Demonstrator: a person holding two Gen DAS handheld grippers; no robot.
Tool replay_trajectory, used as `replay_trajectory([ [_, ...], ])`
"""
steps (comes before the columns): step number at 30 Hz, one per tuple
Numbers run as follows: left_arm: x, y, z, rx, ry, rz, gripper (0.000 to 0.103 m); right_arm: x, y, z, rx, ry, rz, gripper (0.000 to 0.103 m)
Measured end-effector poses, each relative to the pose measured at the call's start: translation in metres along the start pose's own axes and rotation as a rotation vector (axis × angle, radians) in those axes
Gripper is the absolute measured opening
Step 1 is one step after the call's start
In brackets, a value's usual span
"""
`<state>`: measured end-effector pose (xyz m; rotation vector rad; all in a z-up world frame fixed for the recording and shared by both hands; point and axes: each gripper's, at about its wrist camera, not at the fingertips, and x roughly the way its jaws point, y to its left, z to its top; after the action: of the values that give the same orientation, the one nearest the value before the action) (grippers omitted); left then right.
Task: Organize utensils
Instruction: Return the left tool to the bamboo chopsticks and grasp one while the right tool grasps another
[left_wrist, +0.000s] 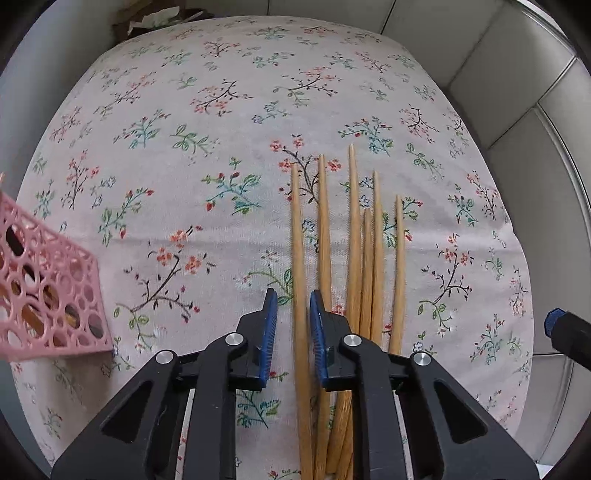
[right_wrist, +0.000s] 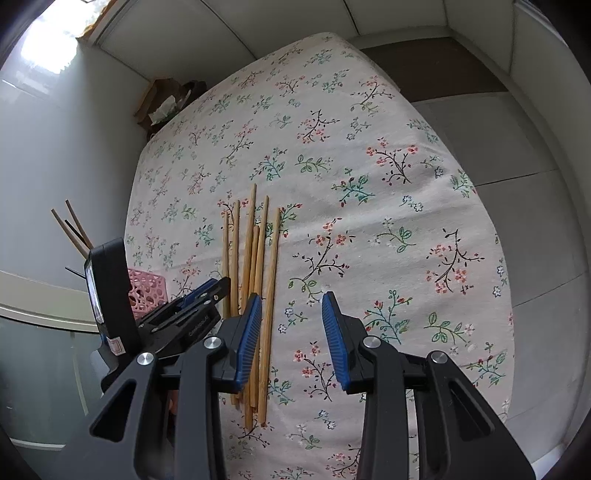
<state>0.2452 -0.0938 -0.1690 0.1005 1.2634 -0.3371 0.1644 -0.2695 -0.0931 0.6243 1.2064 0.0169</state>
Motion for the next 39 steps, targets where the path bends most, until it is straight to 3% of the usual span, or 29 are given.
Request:
replay_trajectory([
  [3,0.002,-0.006,0.002,0.026,-0.006,0.021,0.017,0.004,0.002,-0.001,-0.005,0.008,-0.008,0.035],
  [5,0.004,-0.009,0.002,0.036,-0.007,0.030,0.006,0.005,0.003,-0.001,-0.010,0.011,-0.011,0.035],
  [10,-0.005,-0.013,-0.002,0.043,-0.014,-0.019,0.006,0.009,-0.001,0.000,-0.020,0.012,-0.037,0.036],
  [16,-0.061,-0.019,-0.010,0.034,-0.155,-0.121,0.006,0.022,-0.005,0.003,-0.027,0.037,-0.067,0.035],
  [24,-0.139,-0.016,-0.025,0.020,-0.361,-0.196,0.006,0.056,0.008,0.004,-0.071,0.108,-0.055,0.035],
  [29,-0.179,-0.007,-0.035,0.031,-0.474,-0.218,0.006,0.078,0.019,0.004,-0.083,0.140,-0.031,0.027],
  [39,-0.197,0.008,-0.039,0.022,-0.514,-0.217,0.006,0.106,0.044,0.002,-0.135,0.162,-0.088,0.020],
])
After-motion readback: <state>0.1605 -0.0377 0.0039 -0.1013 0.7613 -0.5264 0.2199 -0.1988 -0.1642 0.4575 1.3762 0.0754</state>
